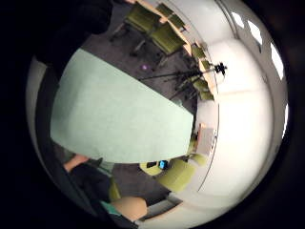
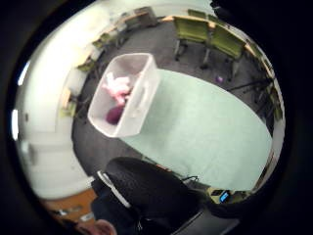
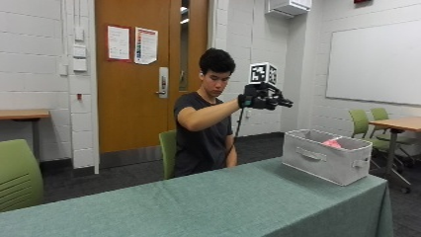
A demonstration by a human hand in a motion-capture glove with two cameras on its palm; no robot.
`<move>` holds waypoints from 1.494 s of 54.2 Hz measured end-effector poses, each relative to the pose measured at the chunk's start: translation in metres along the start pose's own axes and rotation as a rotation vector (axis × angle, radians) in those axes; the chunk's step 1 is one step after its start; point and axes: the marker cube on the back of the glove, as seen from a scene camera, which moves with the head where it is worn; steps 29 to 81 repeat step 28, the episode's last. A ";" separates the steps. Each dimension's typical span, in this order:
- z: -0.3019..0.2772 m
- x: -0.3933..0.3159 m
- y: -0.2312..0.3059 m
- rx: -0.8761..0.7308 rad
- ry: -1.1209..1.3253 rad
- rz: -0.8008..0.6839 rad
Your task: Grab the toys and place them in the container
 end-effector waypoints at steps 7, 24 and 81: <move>0.036 0.055 0.040 0.030 -0.005 0.213; 0.068 0.100 0.077 0.008 -0.063 0.293; 0.069 0.101 0.079 0.011 -0.070 0.300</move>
